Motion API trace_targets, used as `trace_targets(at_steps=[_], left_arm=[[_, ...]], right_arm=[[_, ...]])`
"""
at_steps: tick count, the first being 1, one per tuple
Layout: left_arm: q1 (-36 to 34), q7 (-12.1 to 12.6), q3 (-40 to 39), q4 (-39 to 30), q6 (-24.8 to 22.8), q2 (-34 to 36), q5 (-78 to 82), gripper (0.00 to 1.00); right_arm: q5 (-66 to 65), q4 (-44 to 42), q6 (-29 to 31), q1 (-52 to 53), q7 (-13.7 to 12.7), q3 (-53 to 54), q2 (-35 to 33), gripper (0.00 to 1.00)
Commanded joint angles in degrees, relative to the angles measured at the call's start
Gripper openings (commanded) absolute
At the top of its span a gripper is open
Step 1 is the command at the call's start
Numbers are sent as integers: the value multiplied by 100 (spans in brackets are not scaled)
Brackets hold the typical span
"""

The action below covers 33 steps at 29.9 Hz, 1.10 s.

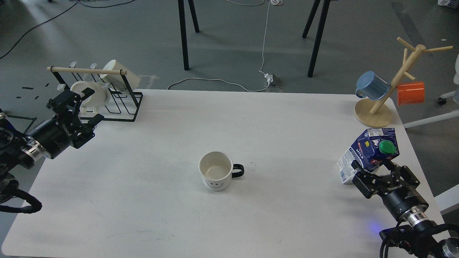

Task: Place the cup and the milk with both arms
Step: 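Reach the right gripper to the blue-and-white milk carton and grasp it, then slide the milk carton with the right gripper toward the mug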

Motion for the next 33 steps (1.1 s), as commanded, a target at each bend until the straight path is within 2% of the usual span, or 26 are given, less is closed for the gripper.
trace_targets(at_steps=[1,4,6,10,15,24,33], left_arm=[[45,1,16,-5,31,-1,101,96],[107,1,16,-5,84,-1,145,96],[107,1,-1,-5,93,-1,145,96],[107,1,16,3,93,-1,145,96],[107,1,16,-5,93,-1,145,96],[116,1,16,3,93,0,145,96],[195,1,16,3,102,-1,145,96]], right_arm=[[-7,-6,0,-6,6,36,19,69],[-7,-6,0,-15,6,80,63,46],[2,-41,0,-15,41,97,89,39],[2,-85,0,-50,226,97,90,33],[-24,90,0,-85,235,53,98,33],[-630,1224,0,-217,252,-17,142,33],[-1544,1242,0,-182,252,-263,1108,33]])
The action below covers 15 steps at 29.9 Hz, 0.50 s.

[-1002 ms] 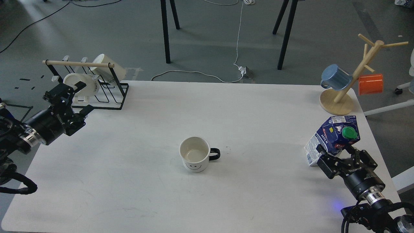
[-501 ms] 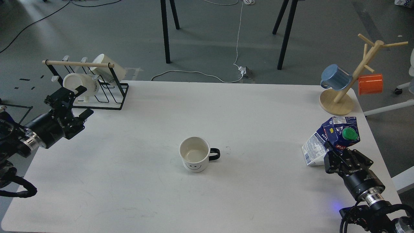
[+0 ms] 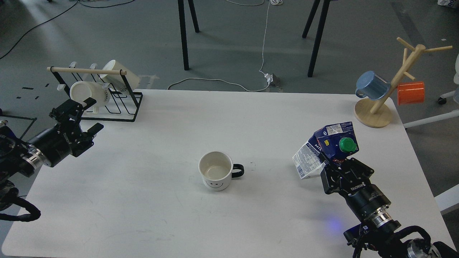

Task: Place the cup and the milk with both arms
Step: 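Slide the milk carton with the right gripper toward the mug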

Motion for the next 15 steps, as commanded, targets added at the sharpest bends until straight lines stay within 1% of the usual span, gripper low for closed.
trace_targets(at_steps=[1,4,7,15], left_arm=[[12,0,0,1,1,8,0,96],[13,0,0,1,-8,17,0,96],[13,0,0,1,0,17,0,96],[21,0,0,1,0,8,0,96]], right_arm=[[-353,-20,0,-4,-1,-33,368,33],[-573,-46,0,-4,17,-85,597,33],[-661,-124,0,22,122,-208,703,33],[-855,-389,0,93,149,-279,975,33]])
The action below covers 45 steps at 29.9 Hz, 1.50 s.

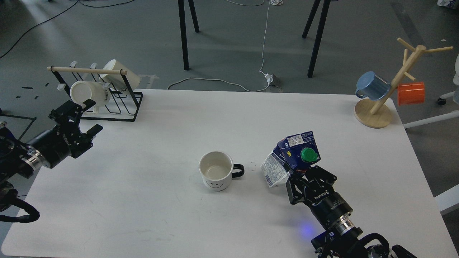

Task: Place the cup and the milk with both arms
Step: 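Slide the milk carton with the right gripper toward the mug, then set the carton down beside the mug with the right gripper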

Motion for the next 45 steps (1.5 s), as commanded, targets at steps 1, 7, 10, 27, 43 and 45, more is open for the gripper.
trace_targets(at_steps=[1,7,10,27,43,45], left_arm=[[1,0,0,1,6,1,0,96],[27,0,0,1,-3,1,0,96],[27,0,0,1,-3,1,0,96],[45,0,0,1,-3,1,0,96],[71,0,0,-8,-3,-8,0,96],[71,0,0,1,-3,-8,0,96]], right_arm=[[-152,-46,0,17,10,-3,120,33],[-390,-55,0,17,98,-3,331,33],[-434,-134,0,17,98,-3,402,33],[-557,-222,0,17,115,-12,402,47],[-627,-301,0,61,124,-3,410,52],[-627,-310,0,70,124,-3,410,55]])
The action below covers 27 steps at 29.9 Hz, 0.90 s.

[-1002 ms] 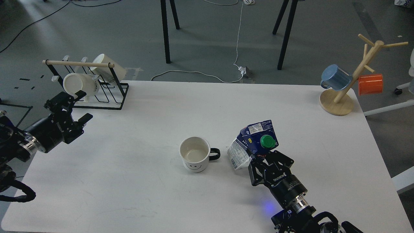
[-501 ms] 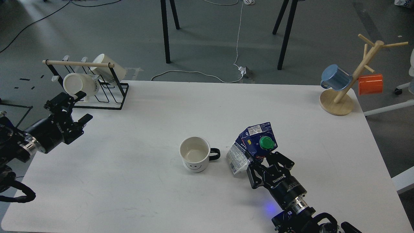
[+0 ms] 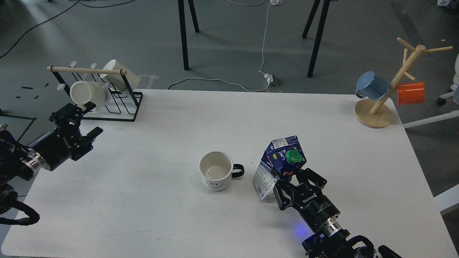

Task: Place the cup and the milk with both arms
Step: 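Set the carton down beside the mug with the right gripper, then open the right gripper and pull it back away from the carton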

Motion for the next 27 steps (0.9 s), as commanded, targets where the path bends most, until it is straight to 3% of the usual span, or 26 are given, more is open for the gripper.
trace_targets(at_steps=[1,6,13,27], left_arm=[[9,0,0,1,0,-9,0,96],[53,0,0,1,0,-9,0,97],[44,0,0,1,0,0,0,97],[44,0,0,1,0,0,0,97]], right_arm=[[0,-38,0,15,0,-6,0,56],[-17,-91,0,41,-9,-58,-8,68],[-149,-100,0,33,-9,-155,-17,97],[-281,260,0,-380,-53,-164,-280,97]])
